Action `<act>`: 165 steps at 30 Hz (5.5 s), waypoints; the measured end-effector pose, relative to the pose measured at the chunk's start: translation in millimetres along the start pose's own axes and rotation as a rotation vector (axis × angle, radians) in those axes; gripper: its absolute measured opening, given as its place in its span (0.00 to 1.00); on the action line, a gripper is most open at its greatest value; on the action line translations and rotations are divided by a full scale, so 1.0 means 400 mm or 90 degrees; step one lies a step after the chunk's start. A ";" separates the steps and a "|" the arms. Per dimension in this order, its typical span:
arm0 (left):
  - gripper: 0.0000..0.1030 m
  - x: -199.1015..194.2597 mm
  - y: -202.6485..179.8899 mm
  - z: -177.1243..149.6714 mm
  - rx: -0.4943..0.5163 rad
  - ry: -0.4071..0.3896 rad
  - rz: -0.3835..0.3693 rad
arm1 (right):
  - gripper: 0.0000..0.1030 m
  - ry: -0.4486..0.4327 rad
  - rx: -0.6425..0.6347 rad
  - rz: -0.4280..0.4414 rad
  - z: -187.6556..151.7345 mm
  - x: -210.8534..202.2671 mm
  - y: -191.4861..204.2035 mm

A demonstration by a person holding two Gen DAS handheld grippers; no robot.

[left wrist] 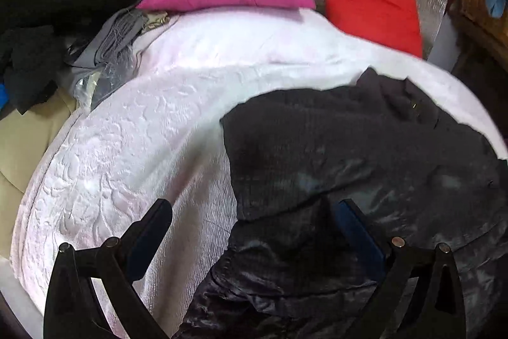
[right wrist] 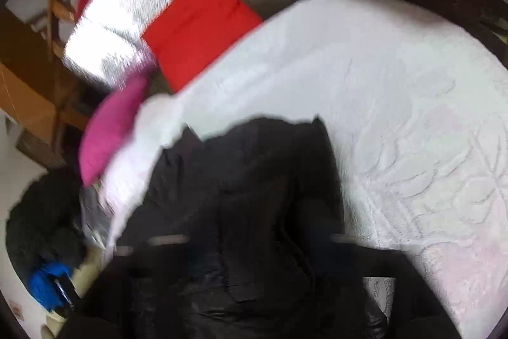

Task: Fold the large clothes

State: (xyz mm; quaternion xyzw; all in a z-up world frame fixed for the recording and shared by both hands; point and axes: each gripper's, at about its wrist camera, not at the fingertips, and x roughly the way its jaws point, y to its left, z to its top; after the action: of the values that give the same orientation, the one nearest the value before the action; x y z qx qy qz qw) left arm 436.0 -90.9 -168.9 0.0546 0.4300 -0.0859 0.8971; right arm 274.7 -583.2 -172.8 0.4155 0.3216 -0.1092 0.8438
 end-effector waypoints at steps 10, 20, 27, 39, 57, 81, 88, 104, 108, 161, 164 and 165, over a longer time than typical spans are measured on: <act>1.00 0.029 0.000 -0.030 0.032 0.053 0.045 | 0.42 0.033 -0.183 -0.059 -0.100 0.040 0.110; 1.00 -0.003 0.034 -0.010 0.017 0.015 -0.002 | 0.51 0.092 -0.192 -0.026 -0.107 0.060 0.118; 1.00 0.028 -0.026 -0.014 0.040 0.032 -0.054 | 0.69 0.116 -0.237 0.065 -0.151 0.120 0.207; 1.00 0.045 -0.010 -0.009 0.031 0.046 -0.026 | 0.52 0.210 -0.268 0.013 -0.156 0.181 0.215; 1.00 0.011 -0.008 -0.019 0.032 0.031 -0.042 | 0.52 0.176 -0.221 0.044 -0.133 0.180 0.170; 1.00 -0.059 -0.021 -0.099 0.115 0.023 -0.041 | 0.54 0.170 -0.246 0.078 -0.175 0.078 0.150; 1.00 -0.164 -0.010 -0.188 0.178 -0.011 -0.051 | 0.65 0.150 -0.176 0.060 -0.180 -0.047 -0.035; 1.00 -0.354 0.244 -0.489 0.025 -0.012 -0.100 | 0.68 0.130 -0.030 0.084 -0.335 -0.288 -0.345; 1.00 -0.375 0.308 -0.554 -0.044 0.019 -0.139 | 0.68 0.152 -0.033 0.092 -0.367 -0.288 -0.353; 0.47 -0.328 0.290 -0.769 -0.036 0.211 -0.311 | 0.52 0.261 -0.267 -0.027 -0.625 -0.225 -0.137; 0.47 -0.352 0.308 -0.771 -0.038 0.193 -0.343 | 0.54 0.255 -0.276 0.023 -0.614 -0.267 -0.100; 0.47 -0.356 0.308 -0.770 -0.037 0.192 -0.349 | 0.56 0.261 -0.284 0.022 -0.615 -0.265 -0.098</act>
State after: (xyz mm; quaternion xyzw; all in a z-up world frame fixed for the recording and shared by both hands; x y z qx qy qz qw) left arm 138.4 98.0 -247.1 -0.0774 0.5590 -0.3033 0.7678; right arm 64.2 -426.8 -240.5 0.2388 0.4942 0.0650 0.8334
